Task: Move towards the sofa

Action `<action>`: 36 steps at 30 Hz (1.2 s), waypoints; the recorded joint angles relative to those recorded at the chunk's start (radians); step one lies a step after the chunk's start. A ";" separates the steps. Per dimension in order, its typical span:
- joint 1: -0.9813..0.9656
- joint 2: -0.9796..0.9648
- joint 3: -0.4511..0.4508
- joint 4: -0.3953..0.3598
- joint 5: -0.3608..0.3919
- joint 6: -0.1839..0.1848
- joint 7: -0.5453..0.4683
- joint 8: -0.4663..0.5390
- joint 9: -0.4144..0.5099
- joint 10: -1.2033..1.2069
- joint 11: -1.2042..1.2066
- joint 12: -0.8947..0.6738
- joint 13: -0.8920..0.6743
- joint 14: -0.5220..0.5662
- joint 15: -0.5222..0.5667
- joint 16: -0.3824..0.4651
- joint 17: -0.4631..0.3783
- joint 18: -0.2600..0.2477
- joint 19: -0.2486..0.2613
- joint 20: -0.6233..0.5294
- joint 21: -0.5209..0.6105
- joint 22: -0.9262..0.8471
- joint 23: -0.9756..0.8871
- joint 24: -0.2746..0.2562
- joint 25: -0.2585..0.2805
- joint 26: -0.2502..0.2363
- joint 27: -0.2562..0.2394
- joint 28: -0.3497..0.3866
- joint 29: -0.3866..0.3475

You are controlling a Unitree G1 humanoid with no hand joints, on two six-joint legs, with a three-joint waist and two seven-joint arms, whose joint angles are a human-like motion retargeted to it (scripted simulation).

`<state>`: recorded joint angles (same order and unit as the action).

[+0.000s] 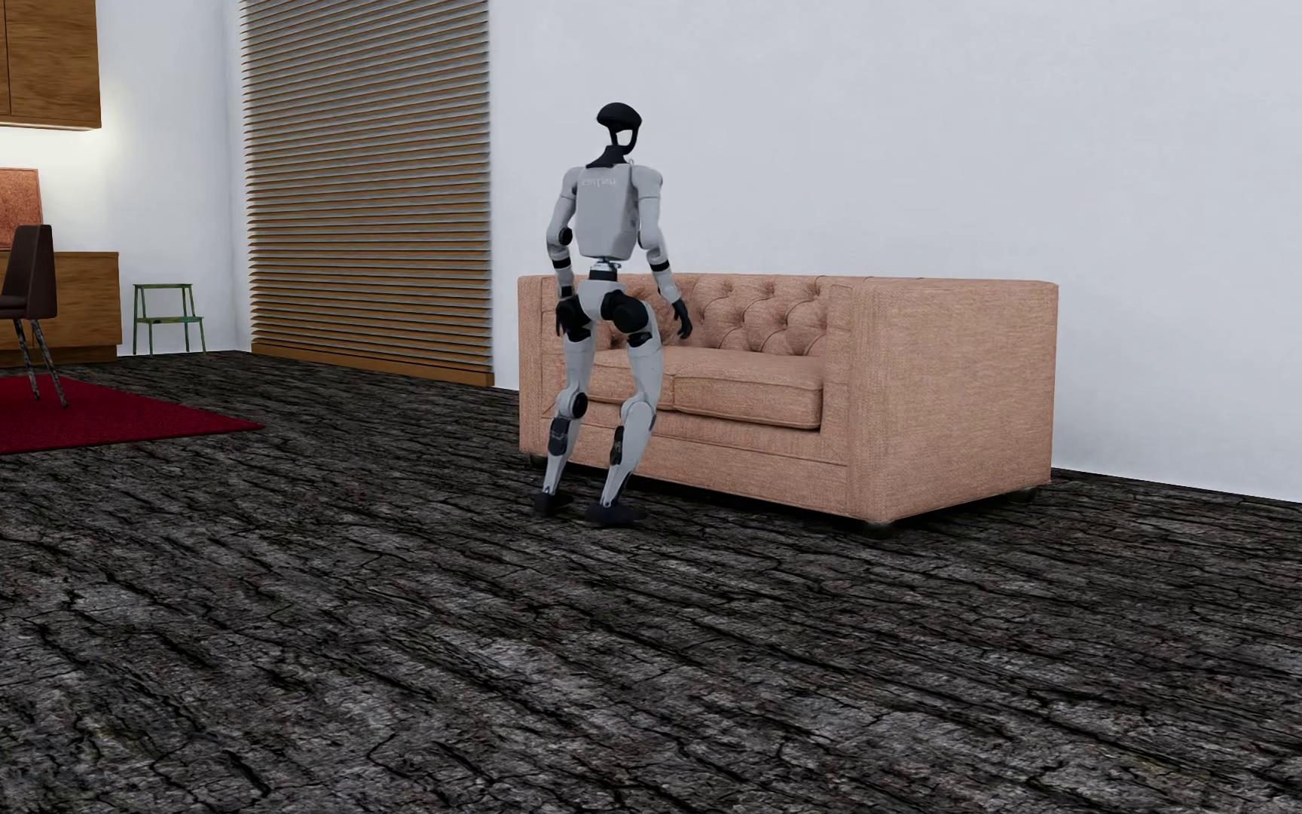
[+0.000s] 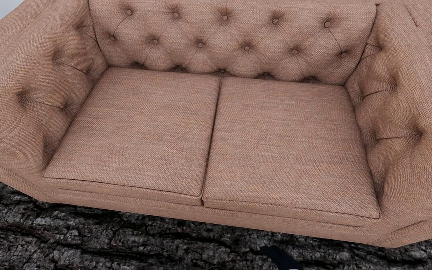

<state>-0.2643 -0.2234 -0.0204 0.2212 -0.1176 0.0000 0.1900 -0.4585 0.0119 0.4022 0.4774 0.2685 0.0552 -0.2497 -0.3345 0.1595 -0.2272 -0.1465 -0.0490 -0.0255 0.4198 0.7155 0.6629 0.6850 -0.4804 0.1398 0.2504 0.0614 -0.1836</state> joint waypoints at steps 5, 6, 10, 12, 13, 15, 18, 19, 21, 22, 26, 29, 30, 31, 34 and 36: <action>-0.008 -0.008 -0.005 -0.009 -0.011 -0.001 -0.006 -0.008 0.008 0.001 0.010 0.002 0.063 -0.005 -0.003 -0.004 -0.004 0.001 0.004 -0.021 0.009 -0.012 0.117 -0.005 0.022 -0.005 0.068 0.000 0.029; -0.009 -0.008 -0.005 -0.010 -0.013 -0.001 -0.006 -0.009 0.009 0.000 0.009 0.002 0.072 -0.004 -0.002 -0.004 -0.008 0.002 0.005 -0.025 0.022 -0.011 0.145 -0.006 0.023 -0.004 0.083 0.005 0.050; -0.008 -0.008 -0.005 -0.017 -0.018 -0.001 -0.007 -0.012 0.010 -0.009 0.004 0.006 0.085 -0.003 0.002 0.021 -0.017 0.004 0.010 -0.063 0.066 -0.023 0.215 -0.003 0.033 -0.019 0.098 -0.013 0.101; -0.007 -0.010 -0.005 -0.019 -0.021 -0.001 -0.004 -0.010 0.011 -0.011 0.007 -0.003 0.076 -0.002 0.004 0.020 -0.019 0.005 0.013 -0.073 0.085 -0.018 0.221 -0.008 0.033 -0.015 0.097 -0.014 0.102; -0.004 -0.008 -0.004 -0.021 -0.022 -0.002 -0.005 -0.010 0.010 -0.011 0.006 -0.015 0.065 0.002 0.008 0.018 -0.021 0.007 0.014 -0.079 0.098 -0.010 0.215 -0.009 0.030 -0.010 0.093 -0.016 0.109; 0.004 0.000 -0.003 -0.024 -0.026 -0.001 0.001 -0.009 0.007 -0.011 0.003 -0.066 0.036 0.006 0.013 0.002 -0.023 0.013 0.017 -0.087 0.117 0.028 0.190 -0.010 0.021 0.015 0.086 -0.020 0.104; 0.013 0.015 0.002 -0.025 -0.026 0.000 0.002 -0.008 0.005 -0.002 -0.001 -0.150 -0.037 -0.004 0.008 -0.030 0.011 0.018 0.018 -0.080 0.122 0.095 0.189 -0.003 0.023 0.064 0.105 -0.015 0.074; 0.014 0.017 0.003 -0.025 -0.027 0.000 0.003 -0.007 0.006 0.000 -0.001 -0.167 -0.066 -0.001 0.012 -0.038 0.023 0.020 0.018 -0.088 0.127 0.097 0.188 0.005 0.022 0.060 0.107 -0.017 0.080; 0.018 0.018 0.005 -0.026 -0.028 0.000 0.010 -0.004 0.005 0.001 -0.002 -0.184 -0.107 0.004 0.018 -0.047 0.039 0.026 0.020 -0.111 0.123 0.066 0.147 0.012 0.020 0.019 0.091 -0.017 0.077; 0.020 0.020 0.007 -0.026 -0.028 0.001 0.012 -0.003 0.005 -0.001 -0.004 -0.183 -0.114 0.002 0.018 -0.050 0.044 0.027 0.020 -0.119 0.115 0.039 0.111 0.007 0.015 -0.006 0.073 -0.015 0.062; 0.037 0.033 0.014 -0.023 -0.021 0.005 0.023 0.001 0.003 -0.015 -0.019 -0.155 -0.107 -0.004 0.019 -0.064 0.053 0.029 0.020 -0.105 0.093 -0.059 -0.003 -0.035 0.011 -0.047 0.019 0.006 0.016; 0.049 0.039 0.018 -0.022 -0.017 0.007 0.029 0.007 0.001 -0.026 -0.026 -0.149 -0.095 0.002 0.027 -0.072 0.059 0.031 0.021 -0.089 0.098 -0.042 0.005 -0.033 0.005 -0.012 0.038 0.003 0.031; 0.051 0.039 0.018 -0.022 -0.017 0.008 0.032 0.009 0.000 -0.027 -0.027 -0.147 -0.092 0.003 0.028 -0.072 0.059 0.031 0.020 -0.080 0.105 -0.026 0.024 -0.031 0.005 0.000 0.047 0.001 0.041; 0.054 0.040 0.019 -0.021 -0.016 0.008 0.036 0.012 0.000 -0.028 -0.027 -0.144 -0.089 0.003 0.028 -0.070 0.057 0.032 0.020 -0.072 0.112 -0.009 0.050 -0.026 0.007 0.012 0.058 0.002 0.050; 0.058 0.040 0.020 -0.017 -0.013 0.010 0.042 0.016 0.000 -0.029 -0.026 -0.142 -0.058 0.002 0.028 -0.069 0.052 0.032 0.018 -0.034 0.114 0.046 0.123 -0.013 0.016 0.049 0.096 0.023 0.074; 0.060 0.043 0.021 -0.015 -0.010 0.011 0.042 0.016 -0.001 -0.030 -0.028 -0.130 -0.033 0.002 0.030 -0.069 0.042 0.032 0.017 -0.006 0.121 0.070 0.173 -0.015 0.023 0.060 0.110 0.028 0.086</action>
<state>-0.2038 -0.1806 0.0009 0.2060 -0.1278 0.0111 0.2316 -0.4424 0.0108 0.3719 0.4495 0.1384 0.0217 -0.2473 -0.3049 0.0910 -0.1855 -0.1148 -0.0320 -0.0312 0.5404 0.7855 0.8359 0.6697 -0.4576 0.2001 0.3607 0.0890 -0.0980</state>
